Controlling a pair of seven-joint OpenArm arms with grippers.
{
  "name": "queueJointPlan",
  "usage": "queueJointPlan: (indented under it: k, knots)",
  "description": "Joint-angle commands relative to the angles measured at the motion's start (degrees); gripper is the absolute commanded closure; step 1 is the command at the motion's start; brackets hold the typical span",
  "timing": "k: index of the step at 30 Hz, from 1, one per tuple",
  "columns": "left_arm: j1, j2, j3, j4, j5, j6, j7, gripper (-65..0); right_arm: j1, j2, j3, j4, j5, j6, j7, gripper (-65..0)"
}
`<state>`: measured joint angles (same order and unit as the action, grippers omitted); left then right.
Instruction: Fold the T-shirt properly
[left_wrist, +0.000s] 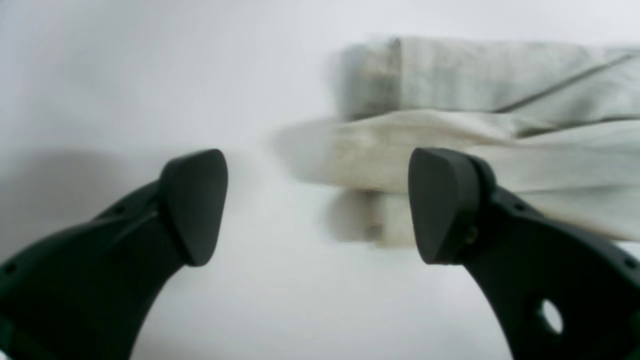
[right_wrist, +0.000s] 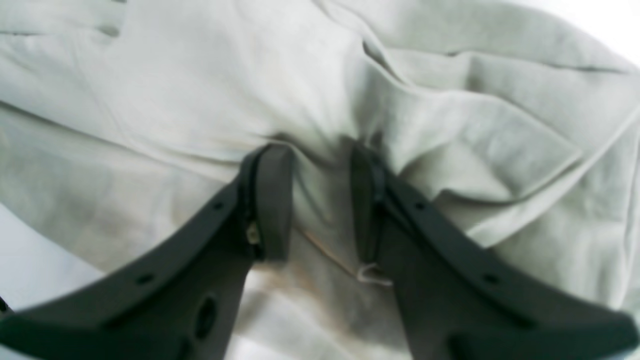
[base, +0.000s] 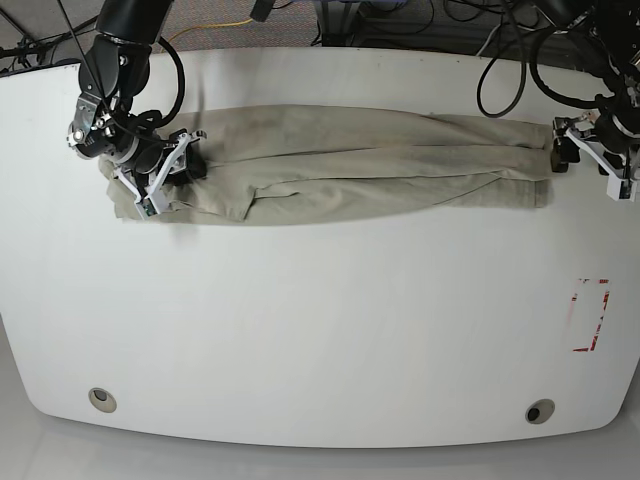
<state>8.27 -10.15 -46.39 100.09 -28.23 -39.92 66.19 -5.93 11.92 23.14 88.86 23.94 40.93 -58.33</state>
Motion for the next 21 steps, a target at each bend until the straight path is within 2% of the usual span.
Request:
queueJointPlan:
  k: [1, 6, 21]
  knots:
    - [0.3, -0.79, -0.16, -1.85, -3.2, -0.08, -0.92, -53.5, -1.23, 0.6, 0.21, 1.29, -2.19, -0.93, -3.7, -19.8]
    - [-1.46, -0.88, 0.46, -9.06, -3.99, -0.08, -1.01, -53.3, -1.67, 0.78, 0.21, 2.35, 0.54, -0.93, -3.7, -19.8]
    - [-2.95, -0.7, 3.36, -17.15, -4.08, -0.08, -1.18, -53.1, -2.64, 0.69, 0.29, 3.49, 0.63, -0.93, -3.61, -19.7]
